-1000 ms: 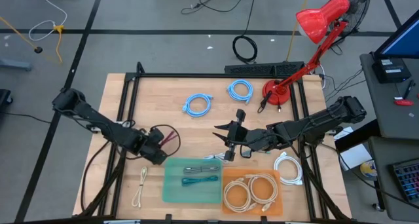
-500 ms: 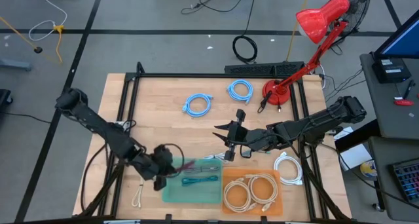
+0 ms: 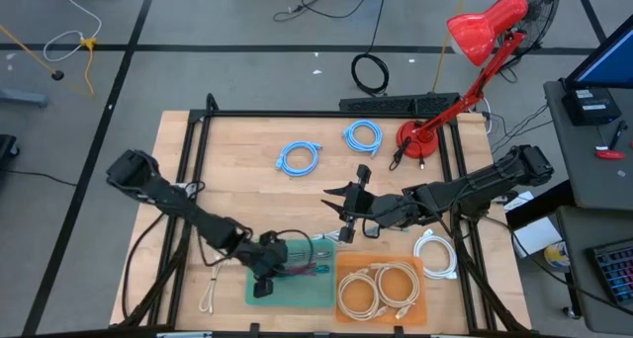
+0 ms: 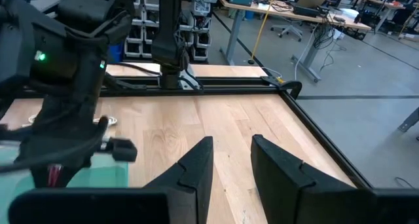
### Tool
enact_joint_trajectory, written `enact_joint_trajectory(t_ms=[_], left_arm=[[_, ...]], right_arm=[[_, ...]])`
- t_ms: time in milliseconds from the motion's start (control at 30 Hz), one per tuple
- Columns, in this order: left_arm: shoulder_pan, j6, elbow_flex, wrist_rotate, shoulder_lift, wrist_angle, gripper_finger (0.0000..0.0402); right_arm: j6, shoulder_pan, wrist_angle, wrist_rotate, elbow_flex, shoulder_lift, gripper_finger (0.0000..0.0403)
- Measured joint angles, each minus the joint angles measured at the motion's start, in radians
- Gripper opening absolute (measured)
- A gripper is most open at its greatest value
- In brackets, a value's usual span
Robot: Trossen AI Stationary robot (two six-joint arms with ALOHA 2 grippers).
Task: Pick & Place USB Port
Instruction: Put the pink charger cable into the green bin
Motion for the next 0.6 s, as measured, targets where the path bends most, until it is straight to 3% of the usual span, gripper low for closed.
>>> enact_joint_trajectory(t_ms=[200, 333, 600], left_arm=[[0.031, 0.099, 0.154, 0.109, 0.126, -0.019, 0.0014], [0.041, 0.129, 0.237, 0.148, 0.218, -0.129, 0.0014], [0.050, 0.131, 0.262, 0.147, 0.270, -0.211, 0.0014]], right_arm=[[0.000, 0.000, 0.000, 0.000, 0.000, 0.000, 0.0095], [0.000, 0.000, 0.000, 0.000, 0.000, 0.000, 0.0094], [0.000, 0.000, -0.001, 0.000, 0.000, 0.000, 0.0094]])
